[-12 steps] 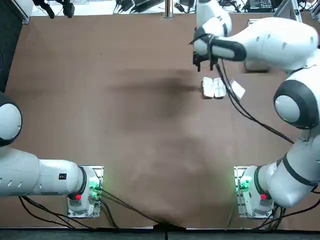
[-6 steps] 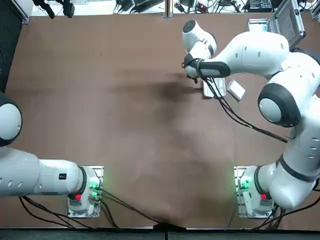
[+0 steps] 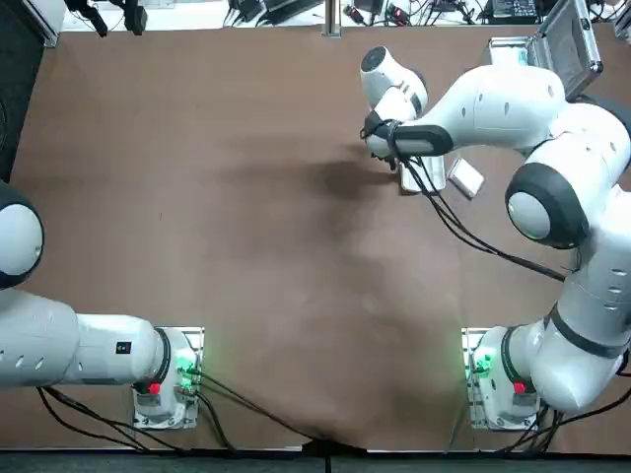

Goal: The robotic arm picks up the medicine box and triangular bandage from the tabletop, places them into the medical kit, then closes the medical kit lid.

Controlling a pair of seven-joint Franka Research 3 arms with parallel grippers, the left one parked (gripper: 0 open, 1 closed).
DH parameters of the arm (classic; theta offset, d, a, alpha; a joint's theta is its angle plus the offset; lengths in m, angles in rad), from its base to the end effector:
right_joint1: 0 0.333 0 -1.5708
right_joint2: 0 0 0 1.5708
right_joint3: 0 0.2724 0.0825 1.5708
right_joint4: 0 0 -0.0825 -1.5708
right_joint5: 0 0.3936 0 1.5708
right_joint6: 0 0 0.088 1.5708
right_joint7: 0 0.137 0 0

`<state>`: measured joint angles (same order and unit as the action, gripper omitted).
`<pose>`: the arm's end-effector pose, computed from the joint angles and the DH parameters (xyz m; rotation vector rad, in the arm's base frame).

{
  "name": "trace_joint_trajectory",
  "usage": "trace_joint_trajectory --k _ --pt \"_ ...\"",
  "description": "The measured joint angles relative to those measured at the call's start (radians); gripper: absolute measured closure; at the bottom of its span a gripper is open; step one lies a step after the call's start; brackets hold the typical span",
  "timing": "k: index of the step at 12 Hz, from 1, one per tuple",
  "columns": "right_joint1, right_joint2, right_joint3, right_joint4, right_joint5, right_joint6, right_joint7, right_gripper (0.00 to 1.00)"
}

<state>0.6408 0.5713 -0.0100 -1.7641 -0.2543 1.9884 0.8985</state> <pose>0.4947 0.3333 0.1481 2.7373 -0.1680 -0.1367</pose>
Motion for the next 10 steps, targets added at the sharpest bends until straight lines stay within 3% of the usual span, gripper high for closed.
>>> trace_joint_trajectory --k 2,3,5,6,7,10 --pt "0.0 0.002 -0.003 -0.005 0.0 0.0 0.0 0.63" --pt "0.0 0.004 -0.005 -0.006 0.0 0.0 0.0 0.63" --pt "0.0 0.01 -0.007 -0.006 0.0 0.0 0.002 0.73" --pt "0.0 0.01 -0.008 -0.005 0.0 0.0 0.004 0.86" --pt "-0.001 0.01 -0.01 -0.003 0.0 0.0 0.011 0.93" --pt "-0.011 -0.012 -0.019 0.02 0.0 0.001 0.075 0.99"
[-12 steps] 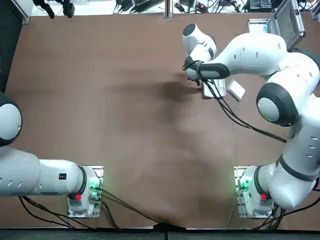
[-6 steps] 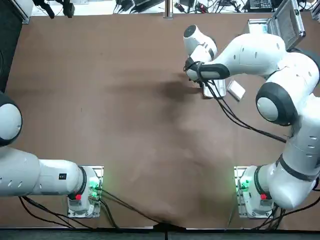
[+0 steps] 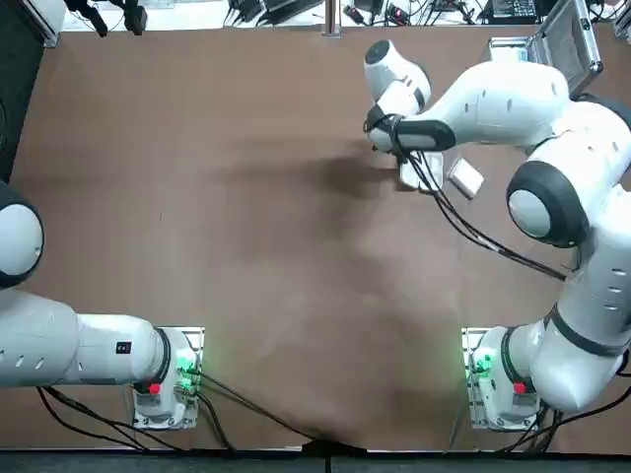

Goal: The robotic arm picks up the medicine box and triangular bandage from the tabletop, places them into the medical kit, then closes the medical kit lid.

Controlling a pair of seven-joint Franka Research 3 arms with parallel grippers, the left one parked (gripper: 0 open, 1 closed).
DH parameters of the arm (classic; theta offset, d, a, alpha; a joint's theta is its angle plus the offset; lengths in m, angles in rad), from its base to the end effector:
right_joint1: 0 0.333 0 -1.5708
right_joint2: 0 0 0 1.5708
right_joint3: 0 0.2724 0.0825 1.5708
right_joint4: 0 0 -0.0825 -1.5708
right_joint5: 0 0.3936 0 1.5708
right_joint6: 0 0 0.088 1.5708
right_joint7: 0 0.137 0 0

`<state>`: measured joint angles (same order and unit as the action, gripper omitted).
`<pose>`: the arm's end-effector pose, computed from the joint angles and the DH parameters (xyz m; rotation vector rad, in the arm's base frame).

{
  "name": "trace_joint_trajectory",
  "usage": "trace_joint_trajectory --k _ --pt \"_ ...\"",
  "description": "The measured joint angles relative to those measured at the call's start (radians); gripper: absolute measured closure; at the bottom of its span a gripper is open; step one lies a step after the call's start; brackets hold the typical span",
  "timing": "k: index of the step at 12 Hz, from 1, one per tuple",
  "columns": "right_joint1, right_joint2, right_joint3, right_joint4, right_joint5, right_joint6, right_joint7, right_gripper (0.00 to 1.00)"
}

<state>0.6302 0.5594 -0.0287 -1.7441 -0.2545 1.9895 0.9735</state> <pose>0.5121 0.3242 0.1633 2.7387 -0.3151 -0.0804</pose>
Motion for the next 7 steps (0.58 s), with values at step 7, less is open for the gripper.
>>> trace_joint_trajectory --k 7 --pt "-0.148 -0.175 -0.011 0.105 -0.02 -0.212 -0.091 0.99"
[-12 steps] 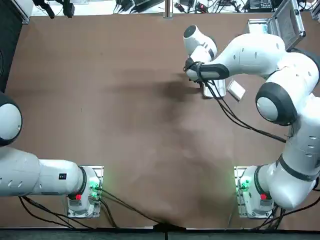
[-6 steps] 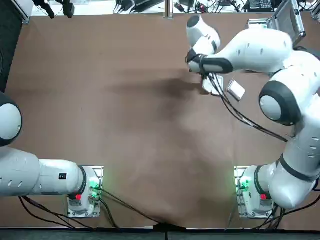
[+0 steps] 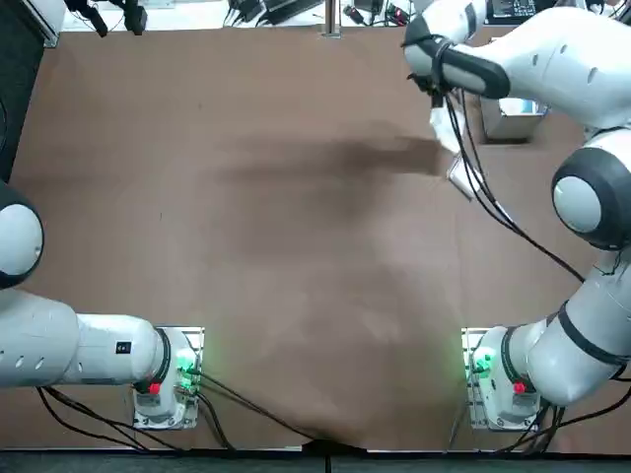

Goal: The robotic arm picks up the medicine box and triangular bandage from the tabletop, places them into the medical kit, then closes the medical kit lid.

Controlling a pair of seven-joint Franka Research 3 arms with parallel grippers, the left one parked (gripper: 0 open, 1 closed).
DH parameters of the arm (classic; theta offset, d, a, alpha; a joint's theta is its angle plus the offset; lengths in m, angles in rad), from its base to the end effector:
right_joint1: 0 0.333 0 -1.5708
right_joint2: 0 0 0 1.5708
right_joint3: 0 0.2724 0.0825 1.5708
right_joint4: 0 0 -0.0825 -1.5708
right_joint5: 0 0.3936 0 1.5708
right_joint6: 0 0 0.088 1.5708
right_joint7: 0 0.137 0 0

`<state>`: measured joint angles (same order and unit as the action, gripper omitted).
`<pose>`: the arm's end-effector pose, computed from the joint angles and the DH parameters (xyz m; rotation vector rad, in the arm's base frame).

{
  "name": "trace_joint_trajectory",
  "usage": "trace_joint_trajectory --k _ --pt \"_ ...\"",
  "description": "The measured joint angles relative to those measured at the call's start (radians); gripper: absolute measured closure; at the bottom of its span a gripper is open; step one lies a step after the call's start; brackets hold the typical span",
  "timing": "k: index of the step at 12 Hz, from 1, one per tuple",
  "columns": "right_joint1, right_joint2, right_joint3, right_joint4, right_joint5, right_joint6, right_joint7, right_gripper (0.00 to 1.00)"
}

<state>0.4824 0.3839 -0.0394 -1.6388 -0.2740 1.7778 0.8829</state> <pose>0.5755 0.2399 0.3073 2.7329 -0.4818 -0.0318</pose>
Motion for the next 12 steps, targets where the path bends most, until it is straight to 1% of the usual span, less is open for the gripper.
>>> trace_joint_trajectory --k 2,4,5,6,7,9,12 --pt "-0.011 -0.006 -0.015 0.044 -0.062 -0.094 -0.076 0.99" --pt "-0.018 -0.006 -0.04 0.068 -0.135 -0.135 -0.156 0.99" --pt "-0.021 -0.005 -0.055 0.071 -0.177 -0.141 -0.199 0.99" --pt "-0.025 0.0 -0.09 0.071 -0.264 -0.143 -0.274 0.99" --pt "-0.028 0.006 -0.104 0.071 -0.312 -0.144 -0.3 0.99" --pt "-0.043 0.027 -0.117 0.071 -0.416 -0.145 -0.337 0.99" --pt "-0.071 0.072 -0.12 0.071 -0.56 -0.143 -0.35 0.99"
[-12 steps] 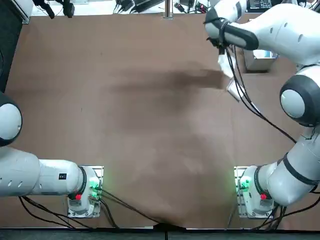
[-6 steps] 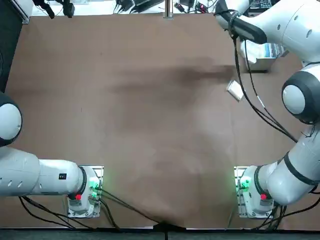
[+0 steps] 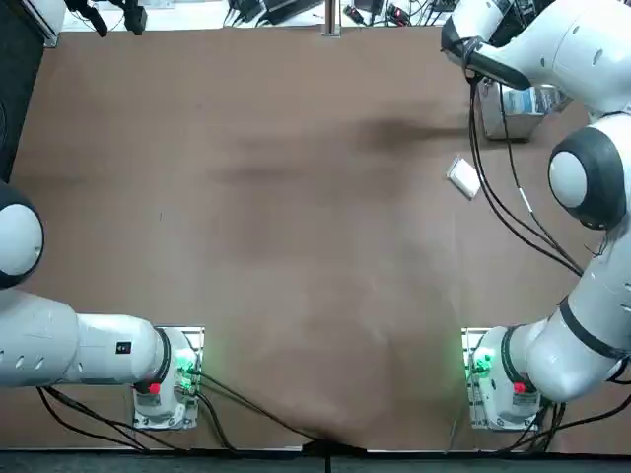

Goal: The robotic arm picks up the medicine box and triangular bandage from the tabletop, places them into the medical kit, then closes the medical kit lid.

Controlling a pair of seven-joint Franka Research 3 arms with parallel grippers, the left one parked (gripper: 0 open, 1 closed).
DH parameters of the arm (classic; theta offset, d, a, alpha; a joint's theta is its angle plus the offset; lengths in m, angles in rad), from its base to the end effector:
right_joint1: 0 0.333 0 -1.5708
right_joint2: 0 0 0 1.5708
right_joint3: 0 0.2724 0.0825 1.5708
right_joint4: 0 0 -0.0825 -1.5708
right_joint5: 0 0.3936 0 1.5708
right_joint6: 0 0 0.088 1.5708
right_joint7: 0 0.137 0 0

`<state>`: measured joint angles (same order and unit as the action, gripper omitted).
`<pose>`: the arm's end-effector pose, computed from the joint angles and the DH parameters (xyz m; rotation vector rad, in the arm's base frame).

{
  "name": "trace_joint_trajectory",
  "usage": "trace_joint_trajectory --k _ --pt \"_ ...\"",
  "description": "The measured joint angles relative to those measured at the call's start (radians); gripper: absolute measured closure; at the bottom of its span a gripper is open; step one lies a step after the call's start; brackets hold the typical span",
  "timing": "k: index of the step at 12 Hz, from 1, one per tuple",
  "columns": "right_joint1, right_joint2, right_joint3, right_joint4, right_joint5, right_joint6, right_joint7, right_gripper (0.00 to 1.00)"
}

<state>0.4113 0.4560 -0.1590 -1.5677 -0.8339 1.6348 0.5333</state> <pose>0.6356 0.0737 0.3317 2.1878 -0.0521 0.0029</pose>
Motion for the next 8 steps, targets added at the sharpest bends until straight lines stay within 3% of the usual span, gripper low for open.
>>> trace_joint_trajectory --k 3,8 --pt "-0.011 0.044 0.0 0.0 -0.096 0.007 0.0 0.99" --pt "-0.024 0.092 0.0 0.001 -0.155 0.033 0.001 0.99"
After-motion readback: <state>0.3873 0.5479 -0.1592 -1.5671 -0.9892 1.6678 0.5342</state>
